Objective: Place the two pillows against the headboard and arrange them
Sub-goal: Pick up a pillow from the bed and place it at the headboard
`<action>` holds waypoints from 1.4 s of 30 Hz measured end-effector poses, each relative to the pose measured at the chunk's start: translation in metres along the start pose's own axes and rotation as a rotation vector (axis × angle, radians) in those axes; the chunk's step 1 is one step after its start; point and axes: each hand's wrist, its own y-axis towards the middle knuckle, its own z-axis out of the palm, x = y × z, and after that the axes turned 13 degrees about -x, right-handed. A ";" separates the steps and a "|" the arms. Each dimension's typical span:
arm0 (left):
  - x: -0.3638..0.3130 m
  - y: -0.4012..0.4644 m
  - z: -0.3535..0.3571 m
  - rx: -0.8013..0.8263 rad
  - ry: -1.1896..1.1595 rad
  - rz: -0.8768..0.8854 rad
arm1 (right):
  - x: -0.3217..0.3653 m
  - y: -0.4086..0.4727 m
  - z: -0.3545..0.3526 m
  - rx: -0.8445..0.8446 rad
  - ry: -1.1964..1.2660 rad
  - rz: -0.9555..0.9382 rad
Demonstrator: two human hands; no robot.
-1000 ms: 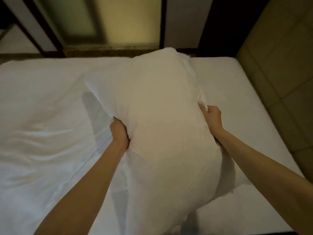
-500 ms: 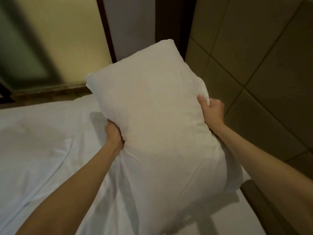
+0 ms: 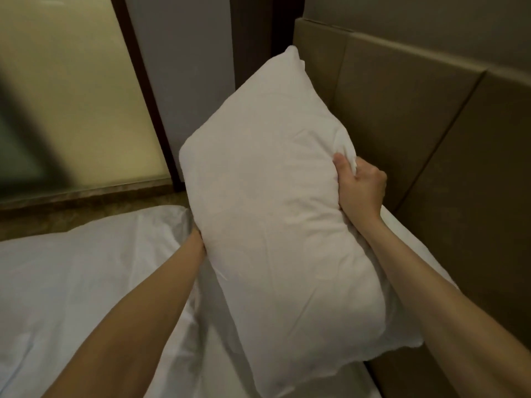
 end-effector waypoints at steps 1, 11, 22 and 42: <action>0.000 0.005 0.012 0.032 0.021 0.032 | -0.007 0.005 0.008 -0.034 -0.047 -0.026; 0.059 0.051 0.052 0.332 0.471 -0.117 | -0.145 -0.033 0.067 0.768 -0.886 -0.241; 0.095 0.025 0.050 0.331 0.552 -0.031 | -0.154 -0.062 0.040 0.763 -0.760 0.119; 0.066 -0.049 0.004 0.094 0.530 0.140 | -0.094 -0.090 -0.052 0.278 -0.421 0.176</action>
